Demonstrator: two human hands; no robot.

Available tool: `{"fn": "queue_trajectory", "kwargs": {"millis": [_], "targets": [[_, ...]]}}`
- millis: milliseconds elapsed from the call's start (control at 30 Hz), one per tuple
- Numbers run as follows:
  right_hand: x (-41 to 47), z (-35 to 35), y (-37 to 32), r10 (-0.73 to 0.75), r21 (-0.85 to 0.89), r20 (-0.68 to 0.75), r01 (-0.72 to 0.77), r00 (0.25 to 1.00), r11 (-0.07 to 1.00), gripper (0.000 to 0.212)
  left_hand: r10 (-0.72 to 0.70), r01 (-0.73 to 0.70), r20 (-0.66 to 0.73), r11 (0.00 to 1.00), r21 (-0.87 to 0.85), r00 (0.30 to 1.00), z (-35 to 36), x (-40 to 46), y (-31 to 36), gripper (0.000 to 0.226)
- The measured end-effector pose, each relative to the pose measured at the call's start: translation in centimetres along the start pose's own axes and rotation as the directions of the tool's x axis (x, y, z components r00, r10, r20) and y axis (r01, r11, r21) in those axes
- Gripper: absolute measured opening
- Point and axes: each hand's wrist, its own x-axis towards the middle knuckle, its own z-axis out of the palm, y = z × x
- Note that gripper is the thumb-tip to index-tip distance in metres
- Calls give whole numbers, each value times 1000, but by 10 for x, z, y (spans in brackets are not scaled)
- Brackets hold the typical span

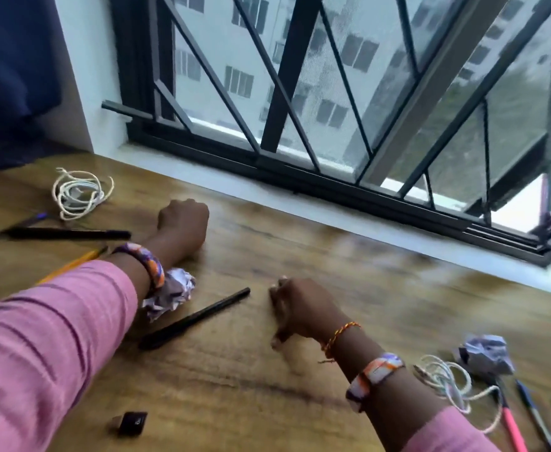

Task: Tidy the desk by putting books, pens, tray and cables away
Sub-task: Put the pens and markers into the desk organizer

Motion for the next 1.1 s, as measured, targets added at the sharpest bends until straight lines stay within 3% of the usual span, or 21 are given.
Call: {"fn": "queue_trajectory", "kwargs": {"millis": [167, 233, 300, 367, 433, 533, 633, 733, 800, 967, 1100], "targets": [[-23, -8, 3, -120, -46, 40, 121, 992, 992, 75, 84, -84, -2, 993, -77, 996, -32, -32, 31, 17], [-45, -10, 15, -155, 112, 46, 149, 987, 982, 69, 191, -198, -52, 948, -250, 980, -53, -63, 55, 17], [-77, -12, 32, -111, 347, -18, 110, 994, 931, 60, 374, -359, -66, 805, -472, 925, -70, -108, 83, 20], [-113, -12, 55, -59, 437, -157, 123, 986, 891, 40, 545, -501, -114, 642, -581, 831, -77, -161, 113, 19], [-152, -5, 83, -33, 440, -281, 159, 959, 884, 26, 642, -604, -140, 593, -533, 754, -75, -213, 146, 17], [-203, 18, 126, 20, 465, -332, 146, 943, 873, 34, 702, -654, -17, 654, -380, 712, -62, -269, 192, 18], [-249, 54, 170, 28, 486, -421, 199, 907, 851, 22, 610, -578, 137, 787, -216, 780, -46, -309, 230, 21], [-285, 88, 206, 9, 401, -499, 222, 867, 889, 15, 388, -380, 107, 921, -84, 916, -32, -330, 248, 18], [-307, 105, 226, -60, 296, -516, 244, 854, 924, 18, 269, -268, 63, 963, -23, 961, -33, -339, 256, 19], [-341, 132, 248, -192, 85, -507, 271, 840, 959, 36, 92, -93, 41, 996, 7, 995, -45, -358, 271, 25], [-340, 135, 247, -193, 86, -527, 278, 827, 957, 37, 202, -207, -96, 977, -47, 975, -56, -373, 303, 31]]}}
